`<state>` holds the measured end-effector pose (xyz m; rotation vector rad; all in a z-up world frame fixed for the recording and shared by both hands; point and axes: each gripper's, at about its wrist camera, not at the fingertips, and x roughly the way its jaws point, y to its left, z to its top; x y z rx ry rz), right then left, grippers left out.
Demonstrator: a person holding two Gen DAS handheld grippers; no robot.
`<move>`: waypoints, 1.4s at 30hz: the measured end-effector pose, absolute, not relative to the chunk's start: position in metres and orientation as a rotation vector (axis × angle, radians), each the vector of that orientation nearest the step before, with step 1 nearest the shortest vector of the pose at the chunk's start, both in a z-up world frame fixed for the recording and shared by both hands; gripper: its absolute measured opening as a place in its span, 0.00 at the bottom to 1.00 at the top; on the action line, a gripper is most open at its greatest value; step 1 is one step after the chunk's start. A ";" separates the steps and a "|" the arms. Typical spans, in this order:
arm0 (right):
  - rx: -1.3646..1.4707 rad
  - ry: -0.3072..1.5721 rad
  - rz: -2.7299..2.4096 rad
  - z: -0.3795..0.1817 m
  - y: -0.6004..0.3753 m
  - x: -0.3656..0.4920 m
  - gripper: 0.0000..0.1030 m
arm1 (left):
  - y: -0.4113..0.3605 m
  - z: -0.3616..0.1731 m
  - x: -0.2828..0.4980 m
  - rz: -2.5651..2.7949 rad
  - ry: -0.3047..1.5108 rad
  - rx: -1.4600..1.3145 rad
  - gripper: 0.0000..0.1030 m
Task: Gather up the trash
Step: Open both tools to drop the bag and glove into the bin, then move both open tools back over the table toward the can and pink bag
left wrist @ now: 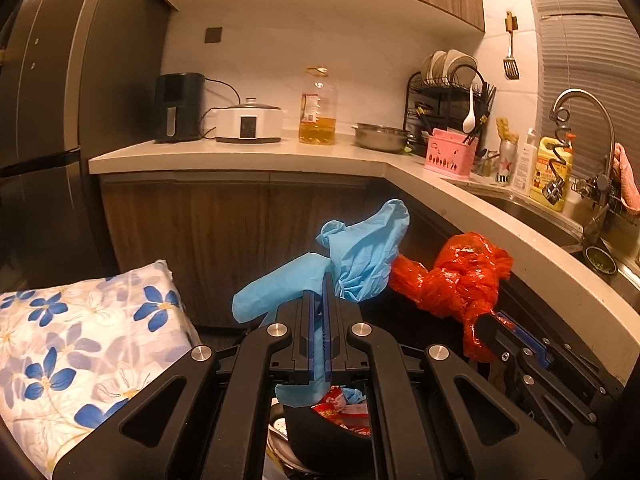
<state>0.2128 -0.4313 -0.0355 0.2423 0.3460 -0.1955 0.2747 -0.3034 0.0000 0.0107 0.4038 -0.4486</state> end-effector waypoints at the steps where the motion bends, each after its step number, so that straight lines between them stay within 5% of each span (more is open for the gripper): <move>1: 0.244 0.350 -0.193 -0.036 -0.432 0.214 0.10 | -0.305 -0.001 0.276 -0.449 0.405 0.017 0.03; 8: 0.247 0.379 -0.181 -0.044 -0.433 0.223 0.16 | -0.312 -0.008 0.286 -0.486 0.440 0.034 0.03; 11: 0.258 0.384 -0.191 -0.046 -0.437 0.222 0.37 | -0.314 -0.011 0.287 -0.501 0.449 0.045 0.05; 21: 0.248 0.361 -0.263 -0.044 -0.443 0.206 0.57 | -0.289 -0.021 0.284 -0.421 0.452 0.014 0.73; 25: 0.251 0.333 -0.266 -0.040 -0.437 0.196 0.65 | -0.277 -0.021 0.274 -0.377 0.452 0.005 0.82; 42: 0.213 0.306 -0.228 -0.030 -0.380 0.158 0.73 | -0.200 -0.014 0.212 -0.127 0.412 -0.029 0.91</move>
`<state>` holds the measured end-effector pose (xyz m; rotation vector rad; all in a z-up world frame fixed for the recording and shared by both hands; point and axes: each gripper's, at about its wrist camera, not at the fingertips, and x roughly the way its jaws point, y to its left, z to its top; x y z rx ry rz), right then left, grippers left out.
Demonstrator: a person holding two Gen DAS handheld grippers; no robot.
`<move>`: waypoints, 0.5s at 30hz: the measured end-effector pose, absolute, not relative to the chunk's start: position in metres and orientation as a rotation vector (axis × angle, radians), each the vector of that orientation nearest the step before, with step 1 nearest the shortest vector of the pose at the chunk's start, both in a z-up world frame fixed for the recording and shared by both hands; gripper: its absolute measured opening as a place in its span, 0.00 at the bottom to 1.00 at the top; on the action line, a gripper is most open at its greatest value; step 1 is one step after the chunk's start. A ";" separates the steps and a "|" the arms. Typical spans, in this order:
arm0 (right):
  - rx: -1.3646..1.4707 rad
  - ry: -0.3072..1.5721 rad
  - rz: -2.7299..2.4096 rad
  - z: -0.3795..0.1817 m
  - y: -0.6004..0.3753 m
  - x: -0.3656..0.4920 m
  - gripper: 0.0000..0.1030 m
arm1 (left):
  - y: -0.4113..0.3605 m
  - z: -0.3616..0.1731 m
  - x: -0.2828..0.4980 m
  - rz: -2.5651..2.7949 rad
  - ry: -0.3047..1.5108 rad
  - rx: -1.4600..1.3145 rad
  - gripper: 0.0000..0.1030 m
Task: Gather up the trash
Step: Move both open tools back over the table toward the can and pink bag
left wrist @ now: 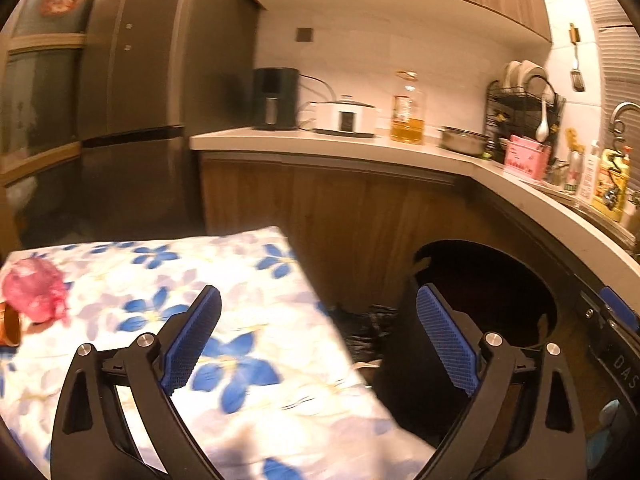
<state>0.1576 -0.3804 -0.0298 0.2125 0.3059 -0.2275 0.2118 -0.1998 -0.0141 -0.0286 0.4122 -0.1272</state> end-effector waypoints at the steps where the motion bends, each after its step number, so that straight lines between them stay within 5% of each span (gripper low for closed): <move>1: 0.213 0.308 -0.224 -0.029 -0.377 0.156 0.73 | -0.195 -0.013 0.208 -0.117 0.411 -0.030 0.92; 15: 0.189 0.305 -0.094 -0.021 -0.305 0.145 0.83 | -0.120 -0.007 0.164 0.009 0.384 -0.046 0.92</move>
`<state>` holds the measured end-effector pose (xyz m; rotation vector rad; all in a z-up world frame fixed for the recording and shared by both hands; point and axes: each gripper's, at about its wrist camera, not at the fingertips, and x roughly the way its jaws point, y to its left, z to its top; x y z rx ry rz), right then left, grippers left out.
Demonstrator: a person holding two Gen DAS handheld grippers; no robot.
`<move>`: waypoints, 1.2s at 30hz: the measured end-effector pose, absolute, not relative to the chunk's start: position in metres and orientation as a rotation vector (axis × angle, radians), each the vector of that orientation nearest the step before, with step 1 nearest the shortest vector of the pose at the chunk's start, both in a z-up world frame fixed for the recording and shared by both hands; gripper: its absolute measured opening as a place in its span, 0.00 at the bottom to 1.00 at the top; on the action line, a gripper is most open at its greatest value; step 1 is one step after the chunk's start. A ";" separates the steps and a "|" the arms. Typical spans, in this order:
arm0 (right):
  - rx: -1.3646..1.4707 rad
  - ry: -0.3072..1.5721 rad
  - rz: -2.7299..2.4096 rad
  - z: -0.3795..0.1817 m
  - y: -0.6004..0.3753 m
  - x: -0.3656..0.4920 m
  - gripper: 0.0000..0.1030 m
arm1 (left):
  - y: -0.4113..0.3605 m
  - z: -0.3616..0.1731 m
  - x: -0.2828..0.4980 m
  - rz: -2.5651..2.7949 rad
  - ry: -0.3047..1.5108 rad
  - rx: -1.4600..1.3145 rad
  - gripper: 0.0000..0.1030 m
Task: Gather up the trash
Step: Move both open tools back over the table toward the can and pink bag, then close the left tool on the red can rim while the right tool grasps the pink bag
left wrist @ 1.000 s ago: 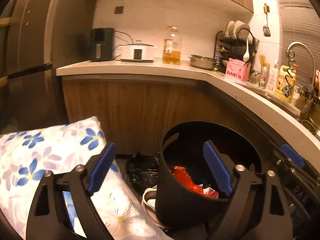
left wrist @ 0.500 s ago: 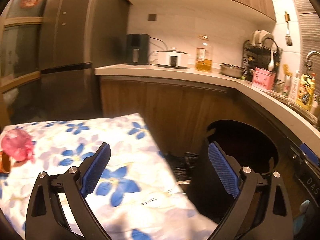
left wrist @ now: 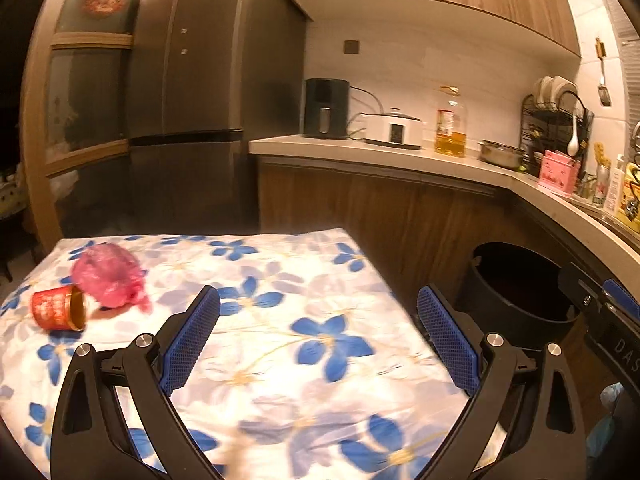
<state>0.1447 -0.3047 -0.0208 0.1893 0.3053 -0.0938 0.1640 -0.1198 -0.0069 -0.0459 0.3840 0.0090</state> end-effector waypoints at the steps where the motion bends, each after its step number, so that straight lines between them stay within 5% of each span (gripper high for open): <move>1: 0.184 0.305 -0.084 -0.021 -0.297 0.145 0.83 | -0.113 -0.007 0.161 0.023 0.382 -0.049 0.92; 24: 0.079 0.396 0.183 -0.053 -0.133 0.172 0.83 | 0.074 -0.041 0.135 0.468 0.426 -0.152 0.92; 36: 0.067 0.417 0.248 -0.058 -0.094 0.187 0.83 | 0.118 -0.063 0.187 0.580 0.534 -0.125 0.92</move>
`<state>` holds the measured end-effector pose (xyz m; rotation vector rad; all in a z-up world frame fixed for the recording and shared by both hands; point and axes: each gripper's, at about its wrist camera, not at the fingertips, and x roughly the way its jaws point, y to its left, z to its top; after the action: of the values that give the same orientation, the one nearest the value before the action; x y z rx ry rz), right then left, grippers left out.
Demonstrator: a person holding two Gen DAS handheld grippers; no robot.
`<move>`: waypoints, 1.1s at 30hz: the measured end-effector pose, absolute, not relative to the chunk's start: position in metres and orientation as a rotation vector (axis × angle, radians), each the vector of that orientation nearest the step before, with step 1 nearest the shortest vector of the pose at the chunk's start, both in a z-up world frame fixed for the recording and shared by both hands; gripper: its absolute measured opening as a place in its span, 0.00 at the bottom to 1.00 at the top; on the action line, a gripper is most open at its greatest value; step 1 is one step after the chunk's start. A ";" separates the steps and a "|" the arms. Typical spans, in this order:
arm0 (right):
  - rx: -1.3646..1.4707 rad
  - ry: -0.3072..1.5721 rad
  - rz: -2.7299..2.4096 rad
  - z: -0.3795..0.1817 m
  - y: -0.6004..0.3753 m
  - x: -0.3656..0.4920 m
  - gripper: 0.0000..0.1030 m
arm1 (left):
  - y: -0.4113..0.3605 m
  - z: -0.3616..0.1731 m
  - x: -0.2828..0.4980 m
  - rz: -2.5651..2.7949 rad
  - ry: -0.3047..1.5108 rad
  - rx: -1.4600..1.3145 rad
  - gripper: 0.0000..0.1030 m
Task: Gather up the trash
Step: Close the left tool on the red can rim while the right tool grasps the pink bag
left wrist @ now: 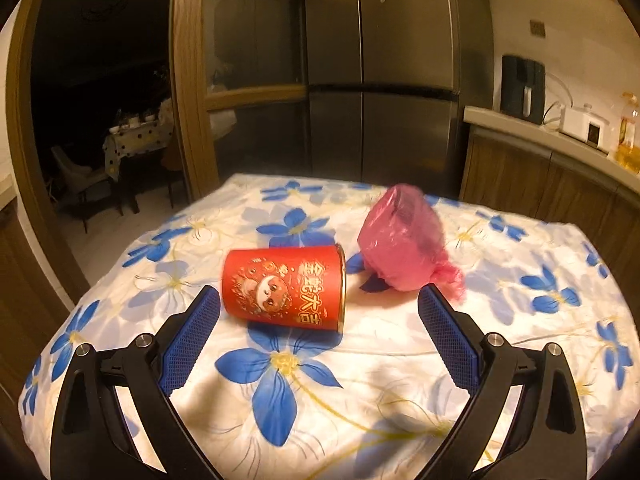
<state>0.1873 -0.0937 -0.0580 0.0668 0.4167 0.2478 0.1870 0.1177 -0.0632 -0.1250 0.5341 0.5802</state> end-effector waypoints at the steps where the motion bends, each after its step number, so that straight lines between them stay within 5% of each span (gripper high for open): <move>1: 0.067 0.418 0.249 -0.058 -0.092 0.189 0.83 | 0.120 -0.065 0.190 0.581 0.547 -0.132 0.92; 11: 0.056 0.431 0.290 -0.060 -0.070 0.200 0.83 | 0.141 -0.077 0.198 0.569 0.613 -0.236 0.65; 24: 0.034 0.448 0.334 -0.068 -0.041 0.209 0.83 | 0.163 -0.086 0.186 0.518 0.654 -0.361 0.03; 33: 0.027 0.432 0.424 -0.068 0.004 0.230 0.83 | 0.175 -0.079 0.167 0.459 0.596 -0.403 0.02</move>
<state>0.2295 0.0039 -0.0680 0.0266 0.4318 0.4240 0.1673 0.1753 -0.0792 -0.4029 0.5964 0.4594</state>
